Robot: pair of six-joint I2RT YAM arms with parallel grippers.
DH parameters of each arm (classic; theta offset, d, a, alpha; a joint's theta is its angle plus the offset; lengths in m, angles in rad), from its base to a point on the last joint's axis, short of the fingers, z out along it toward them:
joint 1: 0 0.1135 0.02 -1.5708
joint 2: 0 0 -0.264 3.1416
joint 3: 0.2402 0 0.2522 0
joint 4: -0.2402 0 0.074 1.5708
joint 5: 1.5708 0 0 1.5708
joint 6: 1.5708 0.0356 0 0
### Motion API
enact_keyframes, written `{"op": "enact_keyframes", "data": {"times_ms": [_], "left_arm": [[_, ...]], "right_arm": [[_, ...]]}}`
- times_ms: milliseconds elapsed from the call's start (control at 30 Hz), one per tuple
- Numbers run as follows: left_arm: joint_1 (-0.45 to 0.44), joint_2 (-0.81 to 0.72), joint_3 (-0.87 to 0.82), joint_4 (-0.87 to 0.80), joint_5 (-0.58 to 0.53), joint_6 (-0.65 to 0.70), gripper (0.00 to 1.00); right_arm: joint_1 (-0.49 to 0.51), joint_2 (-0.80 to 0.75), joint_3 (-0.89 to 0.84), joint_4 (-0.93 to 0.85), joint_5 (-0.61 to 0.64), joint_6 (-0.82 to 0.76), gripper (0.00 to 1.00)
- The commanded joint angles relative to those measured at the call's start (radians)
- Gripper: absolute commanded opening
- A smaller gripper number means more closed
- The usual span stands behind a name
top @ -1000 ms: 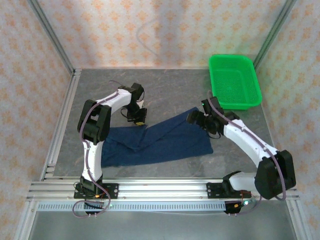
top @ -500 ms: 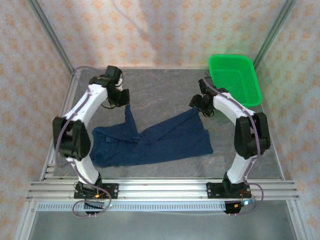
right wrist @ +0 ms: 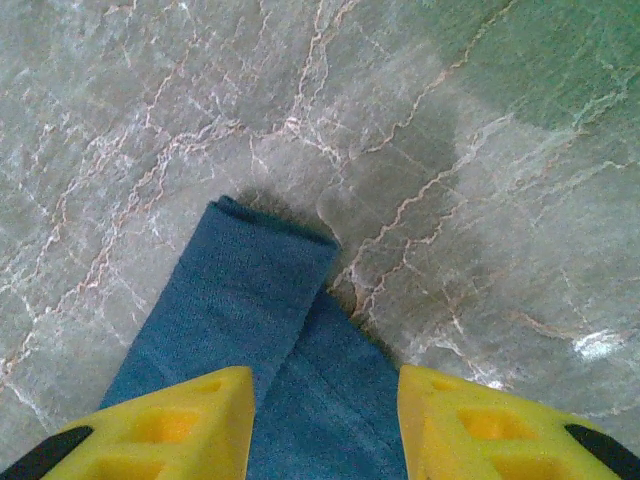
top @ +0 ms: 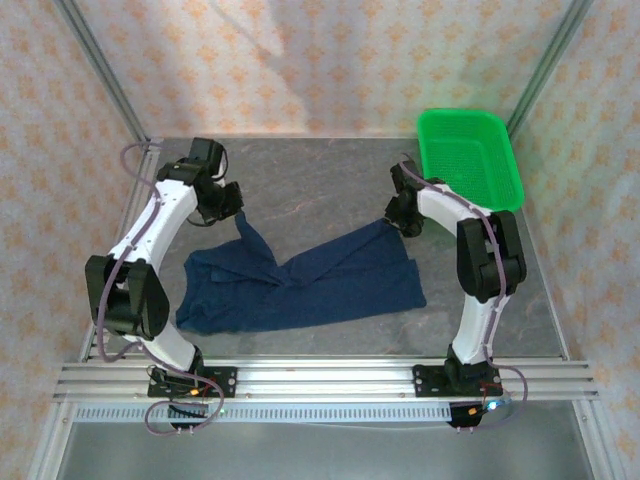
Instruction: Fold and stack the t-shirts
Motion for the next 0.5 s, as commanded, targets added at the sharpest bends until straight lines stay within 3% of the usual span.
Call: {"op": "enact_keyframes", "data": {"times_ms": [0, 467], "left_arm": [[0.018, -0.055, -0.006, -0.008, -0.040, -0.011, 0.00], [0.047, -0.089, -0.020, -0.017, -0.045, -0.014, 0.00]], "right_arm": [[0.002, 0.024, 0.009, 0.031, 0.056, 0.036, 0.41], [0.002, 0.096, 0.061, 0.075, 0.090, 0.057, 0.36]]}}
